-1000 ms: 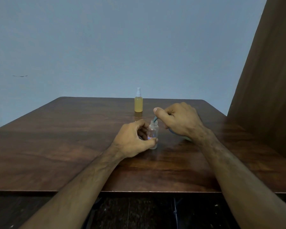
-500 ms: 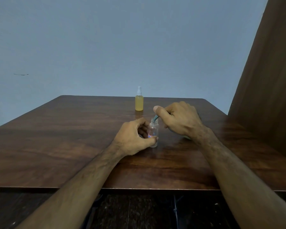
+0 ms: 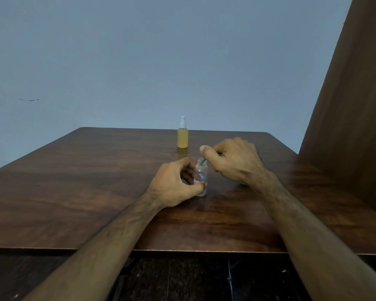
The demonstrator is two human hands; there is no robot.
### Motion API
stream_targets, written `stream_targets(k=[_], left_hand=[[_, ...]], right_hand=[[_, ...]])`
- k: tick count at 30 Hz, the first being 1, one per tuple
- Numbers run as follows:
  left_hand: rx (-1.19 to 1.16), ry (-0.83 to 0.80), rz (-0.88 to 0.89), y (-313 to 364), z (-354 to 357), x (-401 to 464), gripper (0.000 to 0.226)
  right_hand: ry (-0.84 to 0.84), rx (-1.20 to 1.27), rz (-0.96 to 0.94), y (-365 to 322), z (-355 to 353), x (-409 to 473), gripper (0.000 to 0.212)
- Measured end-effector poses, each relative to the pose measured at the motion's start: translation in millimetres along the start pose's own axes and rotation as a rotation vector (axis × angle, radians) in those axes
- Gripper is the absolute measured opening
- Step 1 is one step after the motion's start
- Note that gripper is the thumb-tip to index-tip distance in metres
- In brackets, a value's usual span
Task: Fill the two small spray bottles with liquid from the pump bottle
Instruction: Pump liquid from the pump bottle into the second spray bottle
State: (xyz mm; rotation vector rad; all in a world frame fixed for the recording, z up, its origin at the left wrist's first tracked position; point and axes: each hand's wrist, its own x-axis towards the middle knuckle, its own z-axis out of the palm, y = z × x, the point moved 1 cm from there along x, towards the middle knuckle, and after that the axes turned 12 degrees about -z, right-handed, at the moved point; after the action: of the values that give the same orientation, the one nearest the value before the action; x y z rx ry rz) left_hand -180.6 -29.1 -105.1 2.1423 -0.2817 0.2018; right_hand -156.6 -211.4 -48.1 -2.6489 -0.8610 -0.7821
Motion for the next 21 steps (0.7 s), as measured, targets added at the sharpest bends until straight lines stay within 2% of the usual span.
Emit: stream_targets(k=[6,13,21], left_hand=[[0.013,0.004,0.01,-0.1,0.5,0.4,0.03],[0.008,0.015,0.007,2.7,-0.4,-2.4,0.026],[0.014,0.015,0.003,2.7,0.5,-1.6,0.028]], right_hand=[[0.072,-0.014,-0.01,-3.0,-1.1,-1.4,0.063],[0.03,-0.01,-0.002,-1.0,-1.3,-1.1,0.07],[0.057,-0.017,-0.015,-2.4,-0.9,-1.2,0.065]])
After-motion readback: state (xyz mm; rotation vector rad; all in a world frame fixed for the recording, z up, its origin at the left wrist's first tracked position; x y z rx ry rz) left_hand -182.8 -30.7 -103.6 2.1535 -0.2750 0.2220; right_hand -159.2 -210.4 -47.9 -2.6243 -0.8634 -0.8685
